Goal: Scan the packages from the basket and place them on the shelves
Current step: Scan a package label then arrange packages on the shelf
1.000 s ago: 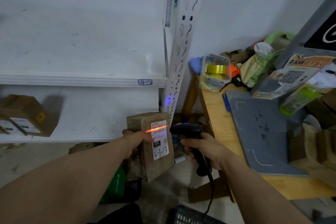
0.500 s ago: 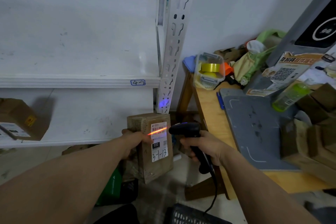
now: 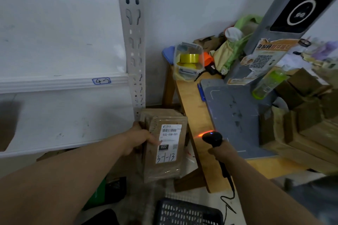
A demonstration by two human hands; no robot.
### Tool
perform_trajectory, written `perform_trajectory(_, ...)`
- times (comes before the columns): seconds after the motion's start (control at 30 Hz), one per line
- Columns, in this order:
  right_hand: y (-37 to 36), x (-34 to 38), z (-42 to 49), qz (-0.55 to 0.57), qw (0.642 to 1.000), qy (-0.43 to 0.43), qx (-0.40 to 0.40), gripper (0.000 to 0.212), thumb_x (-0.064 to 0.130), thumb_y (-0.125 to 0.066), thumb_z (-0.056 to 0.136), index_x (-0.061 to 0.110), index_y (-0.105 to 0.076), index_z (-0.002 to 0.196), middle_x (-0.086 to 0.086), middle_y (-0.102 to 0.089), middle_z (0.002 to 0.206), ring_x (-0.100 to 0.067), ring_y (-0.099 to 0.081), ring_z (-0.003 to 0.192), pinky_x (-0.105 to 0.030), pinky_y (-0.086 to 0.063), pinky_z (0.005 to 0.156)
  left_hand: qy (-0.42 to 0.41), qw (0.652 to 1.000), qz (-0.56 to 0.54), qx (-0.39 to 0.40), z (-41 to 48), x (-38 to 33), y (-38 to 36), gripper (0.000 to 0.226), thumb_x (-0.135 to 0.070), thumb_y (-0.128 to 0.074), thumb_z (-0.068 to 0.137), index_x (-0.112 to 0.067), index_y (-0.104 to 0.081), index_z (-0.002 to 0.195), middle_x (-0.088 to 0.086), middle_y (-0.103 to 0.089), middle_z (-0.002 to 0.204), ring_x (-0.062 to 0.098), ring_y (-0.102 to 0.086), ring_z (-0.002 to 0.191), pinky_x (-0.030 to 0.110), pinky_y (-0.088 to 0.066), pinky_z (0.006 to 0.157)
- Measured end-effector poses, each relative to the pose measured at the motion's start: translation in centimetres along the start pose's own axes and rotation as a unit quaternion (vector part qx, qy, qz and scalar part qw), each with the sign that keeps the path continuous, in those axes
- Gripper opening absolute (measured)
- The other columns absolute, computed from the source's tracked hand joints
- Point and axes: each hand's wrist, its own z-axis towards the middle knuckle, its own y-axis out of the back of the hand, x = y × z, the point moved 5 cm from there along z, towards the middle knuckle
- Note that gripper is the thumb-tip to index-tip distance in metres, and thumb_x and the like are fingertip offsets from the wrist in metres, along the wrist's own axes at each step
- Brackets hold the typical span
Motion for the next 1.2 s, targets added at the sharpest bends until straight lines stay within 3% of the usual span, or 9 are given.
perform_trajectory(0.1,0.0,-0.1,0.8,-0.025,0.999,-0.002,-0.021,0.014,0.01,-0.066,0.091,0.008,-0.062,0.104,-0.013,-0.065,0.096,-0.027,-0.065,0.093,-0.034,-0.052,0.076,-0.013,0.999,0.019,0.022,0.4,-1.2,-1.3,0.049,0.001,-0.082,0.071,-0.022,-0.056,0.106,0.006,-0.073,0.107,0.033,-0.062,0.112,0.06,-0.043,0.106)
perform_trajectory(0.3,-0.8,-1.2,1.9,-0.033,0.999,-0.017,-0.013,0.004,0.017,-0.053,0.102,0.013,-0.053,0.102,-0.006,-0.057,0.094,-0.02,-0.055,0.093,-0.033,-0.045,0.084,-0.022,0.998,0.038,0.042,1.5,-1.2,-2.2,0.05,-0.001,-0.082,0.071,-0.02,-0.066,0.114,0.0,-0.077,0.103,0.031,-0.062,0.116,0.063,-0.037,0.11)
perform_trajectory(0.4,-0.8,-2.1,2.2,-0.009,0.999,-0.035,-0.014,0.015,0.02,-0.056,0.1,0.009,-0.06,0.11,-0.01,-0.06,0.099,-0.022,-0.058,0.092,-0.037,-0.051,0.086,-0.015,0.999,0.033,0.041,1.6,-0.9,-1.9,0.055,-0.004,-0.086,0.066,-0.023,-0.065,0.114,0.0,-0.077,0.105,0.033,-0.062,0.117,0.063,-0.038,0.109)
perform_trajectory(0.53,0.0,-1.4,1.5,-0.002,0.998,-0.052,-0.021,0.035,0.021,-0.061,0.098,0.007,-0.054,0.129,-0.007,-0.056,0.095,-0.023,-0.056,0.088,-0.032,-0.044,0.07,-0.01,0.999,0.037,0.031,0.9,-0.9,-1.3,0.061,-0.007,-0.088,0.062,-0.024,-0.062,0.114,0.001,-0.077,0.106,0.033,-0.061,0.116,0.063,-0.039,0.107)
perform_trajectory(0.7,2.1,2.6,-1.9,-0.031,0.996,-0.03,-0.081,0.053,0.022,-0.072,0.09,0.008,-0.042,0.131,-0.014,-0.056,0.115,-0.034,-0.058,0.115,-0.041,-0.05,0.084,-0.041,0.998,0.039,0.036,-1.6,-2.2,-0.3,0.05,-0.007,-0.085,0.069,-0.022,-0.065,0.112,0.0,-0.076,0.106,0.028,-0.061,0.113,0.059,-0.039,0.108)
perform_trajectory(0.8,1.7,6.7,-4.8,0.003,1.0,0.025,0.01,0.062,0.008,-0.072,0.081,0.015,-0.049,0.138,-0.011,-0.057,0.128,-0.031,-0.058,0.117,-0.041,-0.054,0.095,-0.066,0.996,0.03,0.059,-3.9,-2.9,1.1,0.065,-0.012,-0.089,0.061,-0.025,-0.06,0.118,0.0,-0.075,0.11,0.03,-0.061,0.116,0.061,-0.04,0.106)
perform_trajectory(0.93,-0.4,12.9,-12.1,0.092,0.972,0.094,0.197,0.069,-0.007,-0.069,0.064,0.029,-0.058,0.122,-0.008,-0.073,0.114,-0.025,-0.069,0.102,-0.038,-0.059,0.082,-0.116,0.991,0.034,0.048,-9.0,-4.2,4.3,0.053,-0.009,-0.084,0.069,-0.029,-0.054,0.108,0.001,-0.07,0.111,0.025,-0.059,0.112,0.054,-0.045,0.103)
perform_trajectory(1.03,-0.9,17.1,-17.4,0.101,0.955,0.137,0.244,0.057,-0.013,-0.064,0.079,0.028,-0.058,0.119,-0.008,-0.077,0.106,-0.024,-0.073,0.099,-0.044,-0.055,0.095,-0.151,0.987,0.026,0.047,-13.8,-5.0,8.5,0.066,-0.017,-0.084,0.056,-0.033,-0.052,0.113,-0.001,-0.074,0.11,0.022,-0.063,0.112,0.053,-0.046,0.102)
perform_trajectory(1.2,-0.1,26.5,-27.7,0.12,0.929,0.25,0.247,0.056,0.004,-0.069,0.088,0.02,-0.053,0.139,-0.008,-0.075,0.113,-0.021,-0.073,0.098,-0.042,-0.057,0.085,-0.253,0.967,0.022,0.005,-23.4,-8.3,17.9,0.087,-0.029,-0.086,0.053,-0.034,-0.041,0.128,-0.005,-0.069,0.118,0.016,-0.064,0.112,0.043,-0.053,0.088)
